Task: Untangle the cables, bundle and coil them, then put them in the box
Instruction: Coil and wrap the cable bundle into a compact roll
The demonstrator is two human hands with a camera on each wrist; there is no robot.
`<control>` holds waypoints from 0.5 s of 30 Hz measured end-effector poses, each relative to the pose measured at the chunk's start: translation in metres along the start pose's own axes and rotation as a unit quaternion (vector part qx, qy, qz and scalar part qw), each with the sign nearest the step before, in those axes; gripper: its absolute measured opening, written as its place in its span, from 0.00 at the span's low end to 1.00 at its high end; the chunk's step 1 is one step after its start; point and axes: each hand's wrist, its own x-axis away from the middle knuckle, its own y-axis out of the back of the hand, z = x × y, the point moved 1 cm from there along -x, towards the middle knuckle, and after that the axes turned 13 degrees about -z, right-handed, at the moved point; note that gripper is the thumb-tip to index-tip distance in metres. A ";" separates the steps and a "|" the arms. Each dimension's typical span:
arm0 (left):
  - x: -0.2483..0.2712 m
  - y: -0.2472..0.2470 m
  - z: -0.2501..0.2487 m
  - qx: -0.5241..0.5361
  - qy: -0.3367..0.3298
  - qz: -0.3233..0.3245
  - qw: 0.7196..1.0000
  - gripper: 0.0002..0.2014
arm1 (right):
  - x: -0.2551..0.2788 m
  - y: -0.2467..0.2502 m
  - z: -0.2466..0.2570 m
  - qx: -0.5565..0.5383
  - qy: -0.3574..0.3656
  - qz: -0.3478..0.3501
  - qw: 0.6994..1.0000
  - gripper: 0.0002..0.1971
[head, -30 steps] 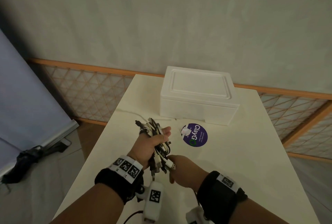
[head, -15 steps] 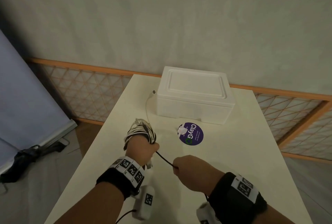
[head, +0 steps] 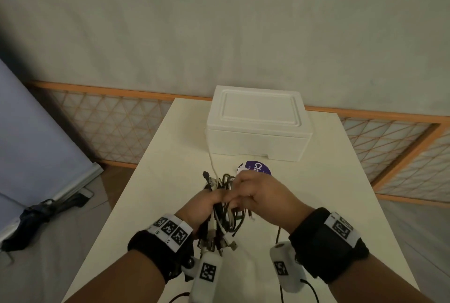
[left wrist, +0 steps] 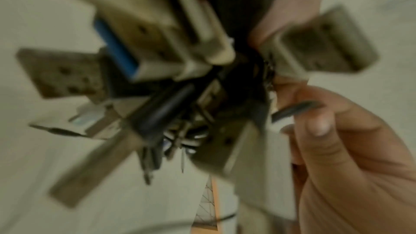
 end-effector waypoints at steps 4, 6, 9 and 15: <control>-0.004 -0.009 0.009 0.139 0.010 0.061 0.988 0.30 | -0.011 0.002 0.002 -0.094 -0.072 -0.070 0.990 0.13; -0.005 -0.011 0.012 0.191 0.015 0.103 0.976 0.42 | -0.015 -0.005 0.004 -0.105 -0.097 -0.078 0.987 0.13; -0.004 -0.008 0.009 0.199 0.001 0.156 0.968 0.41 | -0.019 -0.012 0.001 -0.178 -0.170 -0.120 0.962 0.08; 0.000 0.005 -0.007 0.108 -0.040 0.110 0.987 0.17 | -0.036 -0.022 0.005 -0.269 -0.220 -0.133 0.928 0.02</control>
